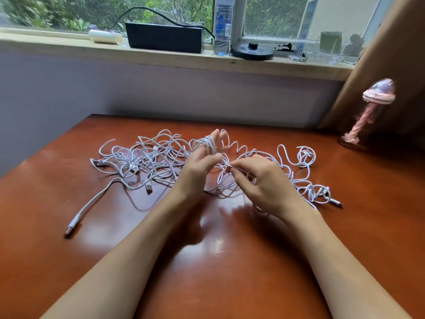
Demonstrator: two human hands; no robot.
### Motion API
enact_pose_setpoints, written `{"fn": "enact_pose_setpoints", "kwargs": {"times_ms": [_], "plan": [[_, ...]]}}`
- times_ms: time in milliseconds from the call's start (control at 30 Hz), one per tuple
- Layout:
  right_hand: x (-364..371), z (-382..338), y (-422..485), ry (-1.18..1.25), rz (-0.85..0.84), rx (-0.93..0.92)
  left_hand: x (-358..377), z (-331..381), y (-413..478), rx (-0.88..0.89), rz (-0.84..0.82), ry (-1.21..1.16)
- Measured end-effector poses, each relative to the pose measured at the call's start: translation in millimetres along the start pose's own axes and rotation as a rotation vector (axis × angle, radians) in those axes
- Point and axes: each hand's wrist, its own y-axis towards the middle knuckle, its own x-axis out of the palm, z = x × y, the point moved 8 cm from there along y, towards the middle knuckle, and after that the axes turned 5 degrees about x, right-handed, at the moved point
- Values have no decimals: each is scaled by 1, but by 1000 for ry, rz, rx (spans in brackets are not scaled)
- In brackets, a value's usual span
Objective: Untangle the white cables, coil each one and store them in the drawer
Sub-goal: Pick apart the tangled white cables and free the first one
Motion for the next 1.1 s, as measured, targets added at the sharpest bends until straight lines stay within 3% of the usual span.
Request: {"fn": "enact_pose_setpoints", "kwargs": {"times_ms": [67, 200, 267, 567, 1100], "plan": [[-2, -2, 2, -14, 26, -36, 3, -2, -1, 33, -56, 126], [-5, 0, 1, 28, 61, -27, 11, -5, -5, 251, -188, 629], [-8, 0, 1, 20, 89, -30, 10, -7, -4, 312, -176, 740], [-33, -5, 3, 73, 229, -47, -10, 3, 0, 274, 20, 710], [-44, 28, 1, 295, 302, 181, -25, 11, 0, 217, 98, 730]]}}
